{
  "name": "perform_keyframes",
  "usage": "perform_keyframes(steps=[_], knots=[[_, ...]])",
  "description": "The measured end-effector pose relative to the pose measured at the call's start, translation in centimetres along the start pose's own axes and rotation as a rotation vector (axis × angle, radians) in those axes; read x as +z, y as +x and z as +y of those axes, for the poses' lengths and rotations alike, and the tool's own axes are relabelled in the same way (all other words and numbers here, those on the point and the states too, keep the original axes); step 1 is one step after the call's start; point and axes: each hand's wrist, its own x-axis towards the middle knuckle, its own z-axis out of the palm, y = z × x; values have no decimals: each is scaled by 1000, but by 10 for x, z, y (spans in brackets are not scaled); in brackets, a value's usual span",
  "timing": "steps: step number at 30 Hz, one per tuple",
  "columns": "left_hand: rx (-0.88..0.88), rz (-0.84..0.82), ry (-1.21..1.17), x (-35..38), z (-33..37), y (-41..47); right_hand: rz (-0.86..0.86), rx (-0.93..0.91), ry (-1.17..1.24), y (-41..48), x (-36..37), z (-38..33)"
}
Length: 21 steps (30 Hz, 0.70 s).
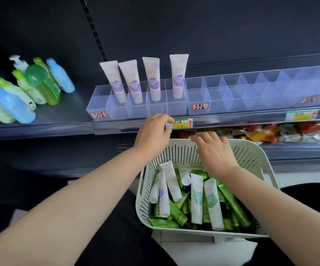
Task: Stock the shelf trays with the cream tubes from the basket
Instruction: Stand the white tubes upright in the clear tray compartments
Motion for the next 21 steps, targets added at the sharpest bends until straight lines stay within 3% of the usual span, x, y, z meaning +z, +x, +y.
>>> perform_keyframes(steps=[4, 13, 16, 21], knots=[[-51, -177, 51, 40, 4, -13, -123, 18, 11, -25, 21, 16], [-406, -648, 212, 101, -29, -46, -314, 7, 151, -48, 59, 10], [-460, -706, 242, 113, -37, -53, -418, 0, 178, -49, 68, 8], [-413, -664, 288, 122, -47, -57, -482, 4, 229, -44, 77, 2]])
